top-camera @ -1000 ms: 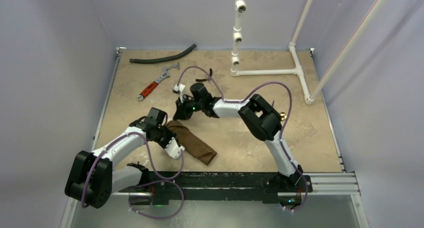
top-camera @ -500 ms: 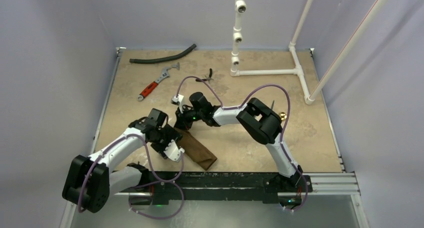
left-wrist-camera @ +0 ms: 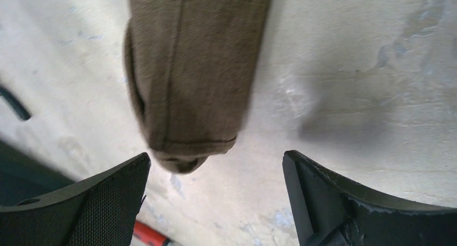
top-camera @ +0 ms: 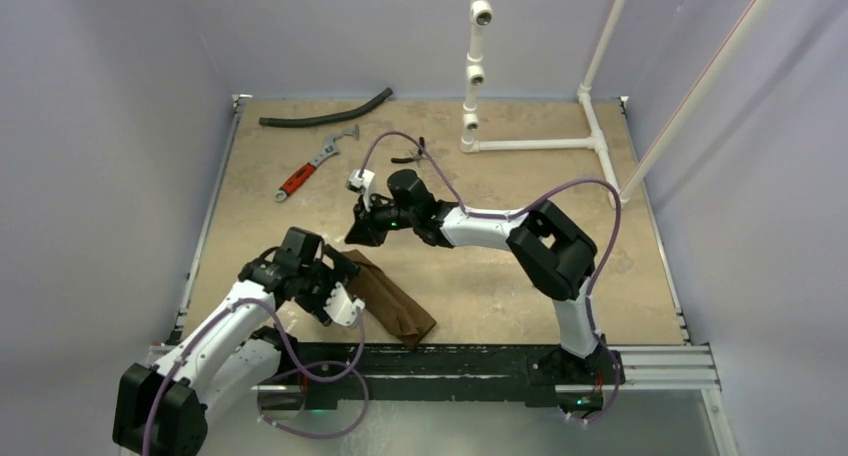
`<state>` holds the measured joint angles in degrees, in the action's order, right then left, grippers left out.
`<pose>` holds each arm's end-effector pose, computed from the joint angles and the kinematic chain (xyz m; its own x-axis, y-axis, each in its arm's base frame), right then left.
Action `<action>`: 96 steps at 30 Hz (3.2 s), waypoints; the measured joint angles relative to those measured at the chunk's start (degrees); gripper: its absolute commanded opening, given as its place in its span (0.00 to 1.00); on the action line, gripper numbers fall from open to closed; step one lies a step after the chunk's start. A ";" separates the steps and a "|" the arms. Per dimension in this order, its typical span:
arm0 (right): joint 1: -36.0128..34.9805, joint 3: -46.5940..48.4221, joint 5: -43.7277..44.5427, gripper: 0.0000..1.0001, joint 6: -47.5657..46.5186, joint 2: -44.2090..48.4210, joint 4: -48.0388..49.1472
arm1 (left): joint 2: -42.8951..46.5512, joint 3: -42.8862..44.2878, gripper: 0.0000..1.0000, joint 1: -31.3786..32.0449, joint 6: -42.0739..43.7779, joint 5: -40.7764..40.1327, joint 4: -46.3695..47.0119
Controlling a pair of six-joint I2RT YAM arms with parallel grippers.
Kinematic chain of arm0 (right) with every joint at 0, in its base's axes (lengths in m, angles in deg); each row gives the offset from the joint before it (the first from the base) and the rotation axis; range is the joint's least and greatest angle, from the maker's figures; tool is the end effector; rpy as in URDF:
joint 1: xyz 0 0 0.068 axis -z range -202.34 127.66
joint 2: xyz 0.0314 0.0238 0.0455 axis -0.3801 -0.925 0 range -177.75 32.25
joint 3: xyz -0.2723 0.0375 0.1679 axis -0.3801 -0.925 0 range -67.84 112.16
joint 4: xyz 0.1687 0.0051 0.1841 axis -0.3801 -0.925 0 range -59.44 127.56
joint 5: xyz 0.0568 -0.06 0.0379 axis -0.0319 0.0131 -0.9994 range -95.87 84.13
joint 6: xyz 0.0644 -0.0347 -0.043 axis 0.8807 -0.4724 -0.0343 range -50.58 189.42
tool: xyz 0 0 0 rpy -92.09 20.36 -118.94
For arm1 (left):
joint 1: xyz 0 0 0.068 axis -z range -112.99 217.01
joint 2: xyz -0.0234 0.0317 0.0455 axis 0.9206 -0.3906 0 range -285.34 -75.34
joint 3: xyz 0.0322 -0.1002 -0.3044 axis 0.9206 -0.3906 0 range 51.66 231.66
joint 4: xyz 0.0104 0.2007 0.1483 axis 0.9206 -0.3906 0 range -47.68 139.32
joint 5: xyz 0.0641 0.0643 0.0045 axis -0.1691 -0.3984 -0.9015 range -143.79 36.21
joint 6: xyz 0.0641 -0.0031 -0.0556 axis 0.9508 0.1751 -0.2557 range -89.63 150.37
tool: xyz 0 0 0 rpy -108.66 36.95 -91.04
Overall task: Fold the napkin into a case and place the utensils inside
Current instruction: Pick up the smaller rectangle-folded napkin from the center of the board, then turn over the smaller rectangle-folded napkin at the center of the board.
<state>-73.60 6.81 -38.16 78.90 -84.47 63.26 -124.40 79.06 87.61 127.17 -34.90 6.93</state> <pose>0.2853 0.4195 0.2447 -0.3354 -0.1957 -0.9215 -0.9377 0.1637 0.3065 0.0995 -0.0632 0.1911 0.5618 0.7925 -0.2373 0.7807 -0.4130 0.4689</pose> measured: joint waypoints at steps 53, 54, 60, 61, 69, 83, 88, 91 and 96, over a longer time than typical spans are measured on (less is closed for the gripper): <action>6.69 -9.53 -23.87 0.00 14.78 -9.53 9.35 | -18.99 0.72 0.98 -4.09 11.15 4.63 23.19; 6.82 -9.40 -24.44 0.00 14.93 -9.79 9.64 | -18.56 0.04 0.98 -4.09 12.57 4.96 23.89; 7.58 -8.98 -27.78 0.00 15.98 -11.19 11.37 | -18.03 -1.44 0.91 -4.09 19.45 6.27 24.96; 7.69 -8.98 -28.46 0.00 16.41 -11.41 11.87 | -18.34 -1.53 0.88 -4.09 20.26 6.54 25.24; 8.17 -8.74 -30.16 0.00 18.21 -12.09 12.37 | -22.32 -1.68 0.51 -2.54 20.72 7.19 28.68; 11.78 -6.71 -29.55 0.02 13.18 -7.72 0.55 | -31.80 11.54 0.00 7.85 10.29 1.53 10.05; 16.85 -0.98 -26.29 0.02 8.96 -4.00 -2.58 | -51.67 36.87 0.00 10.97 -8.87 5.75 -14.73; 18.03 3.23 -23.89 0.00 5.20 -3.82 -6.12 | -58.07 44.22 0.00 10.16 -16.76 11.93 -22.23; 18.51 -1.05 -19.50 0.17 1.70 0.42 -9.35 | -57.88 45.35 0.00 8.66 -26.08 25.62 -32.68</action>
<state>-55.09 5.76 -57.66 80.60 -84.06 53.90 -182.27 124.41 96.26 101.09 -9.28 -25.74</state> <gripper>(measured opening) 0.015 0.062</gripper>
